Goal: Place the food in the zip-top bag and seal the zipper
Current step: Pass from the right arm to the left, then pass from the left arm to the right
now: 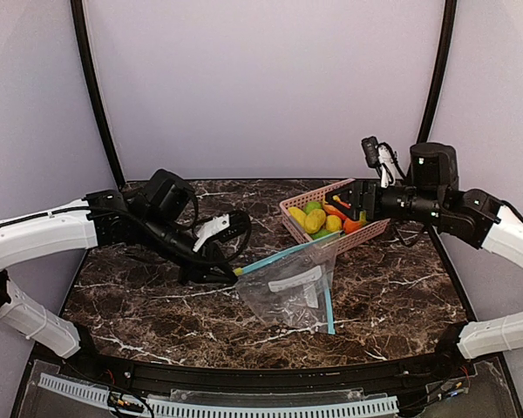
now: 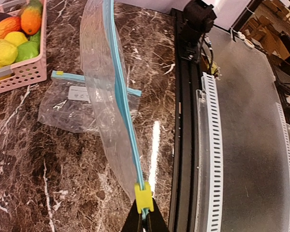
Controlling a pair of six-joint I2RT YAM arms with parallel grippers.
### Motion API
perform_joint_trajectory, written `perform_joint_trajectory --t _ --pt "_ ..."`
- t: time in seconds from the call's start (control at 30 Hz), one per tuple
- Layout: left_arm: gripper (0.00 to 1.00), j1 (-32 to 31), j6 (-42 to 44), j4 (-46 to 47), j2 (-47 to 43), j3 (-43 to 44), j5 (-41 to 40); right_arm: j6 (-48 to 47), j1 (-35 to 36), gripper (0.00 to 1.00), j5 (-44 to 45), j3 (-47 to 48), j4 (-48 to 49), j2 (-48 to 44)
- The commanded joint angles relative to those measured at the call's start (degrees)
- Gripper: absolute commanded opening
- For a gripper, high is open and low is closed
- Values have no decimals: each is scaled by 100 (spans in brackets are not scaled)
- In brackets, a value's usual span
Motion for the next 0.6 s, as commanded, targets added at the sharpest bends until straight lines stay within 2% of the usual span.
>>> perform_joint_trajectory --t 0.0,0.13,0.23,0.57 --pt "1 18 623 -769 38 439 1000 -929 -8 80 -1155 347 -345 85" --pt "1 23 890 -1205 226 785 1563 -1209 73 80 -2437 463 -143 353" --pt "1 31 964 -1228 271 764 1771 -1369 172 80 -3074 623 -135 687" --pt "1 62 950 -1045 512 461 2463 -1659 663 74 -4192 994 -261 1753"
